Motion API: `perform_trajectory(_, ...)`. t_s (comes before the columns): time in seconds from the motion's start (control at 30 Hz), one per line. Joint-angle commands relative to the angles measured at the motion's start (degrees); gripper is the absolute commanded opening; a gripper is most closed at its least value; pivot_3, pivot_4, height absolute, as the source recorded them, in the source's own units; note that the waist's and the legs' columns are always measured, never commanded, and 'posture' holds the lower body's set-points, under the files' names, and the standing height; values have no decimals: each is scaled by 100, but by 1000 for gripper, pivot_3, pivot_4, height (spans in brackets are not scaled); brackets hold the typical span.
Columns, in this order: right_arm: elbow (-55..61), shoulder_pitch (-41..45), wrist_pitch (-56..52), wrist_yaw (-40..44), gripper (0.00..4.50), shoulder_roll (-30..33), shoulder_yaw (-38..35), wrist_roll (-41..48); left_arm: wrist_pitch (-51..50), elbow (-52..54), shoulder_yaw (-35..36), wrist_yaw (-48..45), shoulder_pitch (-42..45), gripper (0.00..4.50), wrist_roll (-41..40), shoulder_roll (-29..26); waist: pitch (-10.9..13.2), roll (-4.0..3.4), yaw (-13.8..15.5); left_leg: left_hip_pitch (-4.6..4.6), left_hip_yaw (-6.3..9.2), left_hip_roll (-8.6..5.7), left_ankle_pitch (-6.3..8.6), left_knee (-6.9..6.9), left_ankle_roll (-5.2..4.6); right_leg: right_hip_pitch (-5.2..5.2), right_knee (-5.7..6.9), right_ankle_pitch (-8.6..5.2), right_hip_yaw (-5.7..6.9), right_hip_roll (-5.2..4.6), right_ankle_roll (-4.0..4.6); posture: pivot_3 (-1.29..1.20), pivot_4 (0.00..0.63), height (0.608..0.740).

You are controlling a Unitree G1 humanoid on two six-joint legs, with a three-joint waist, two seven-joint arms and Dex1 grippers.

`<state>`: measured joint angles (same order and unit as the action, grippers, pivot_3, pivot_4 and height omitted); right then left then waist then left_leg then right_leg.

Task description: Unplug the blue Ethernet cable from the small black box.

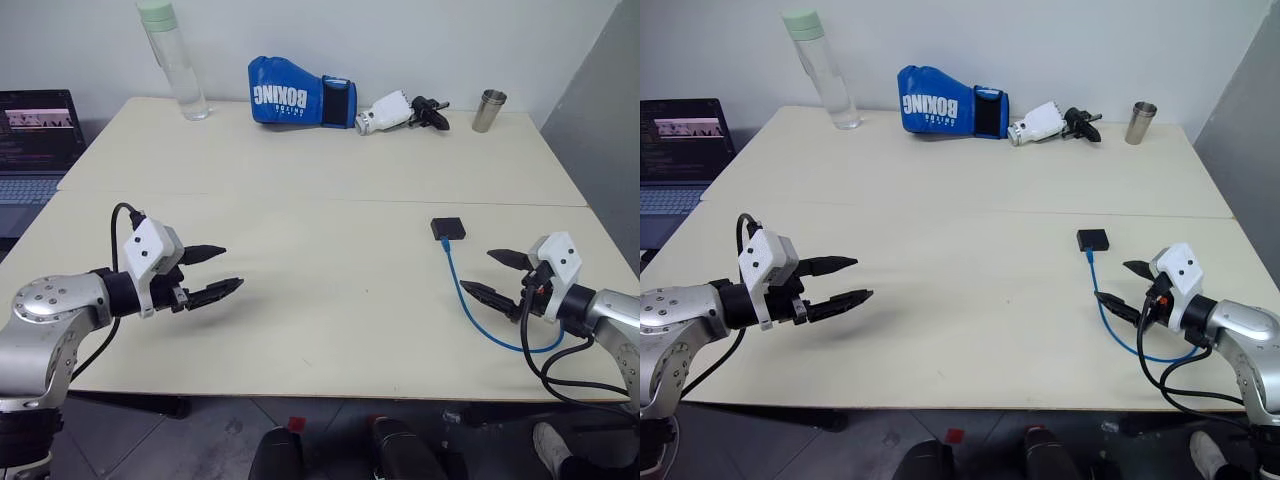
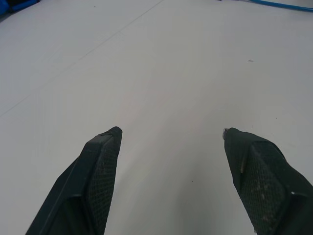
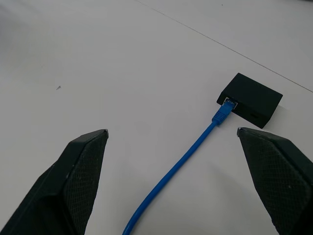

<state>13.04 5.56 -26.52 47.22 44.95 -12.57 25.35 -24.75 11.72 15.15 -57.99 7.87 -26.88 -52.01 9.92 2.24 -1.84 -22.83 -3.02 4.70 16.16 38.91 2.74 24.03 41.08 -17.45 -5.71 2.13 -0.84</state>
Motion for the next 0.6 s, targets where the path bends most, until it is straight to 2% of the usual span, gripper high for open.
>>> perform_trajectory(0.03, 60, -12, 160, -2, 4473, 21, -258, 25, 18, 85, 90, 27, 128, 3535, -109, 33, 0, 0, 0, 0, 0, 0, 0, 0, 0, 0, 0, 0, 0, 0, 0, 0, 150, 740)
perform_trajectory(0.6, 290, 0, -18, -81, 4473, 8, -131, 82, -240, 187, -125, 63, 503, 3535, -99, -5, 0, 0, 1, 0, 0, 0, 0, 0, 0, 0, 0, 0, 0, 0, 0, 0, 150, 740)
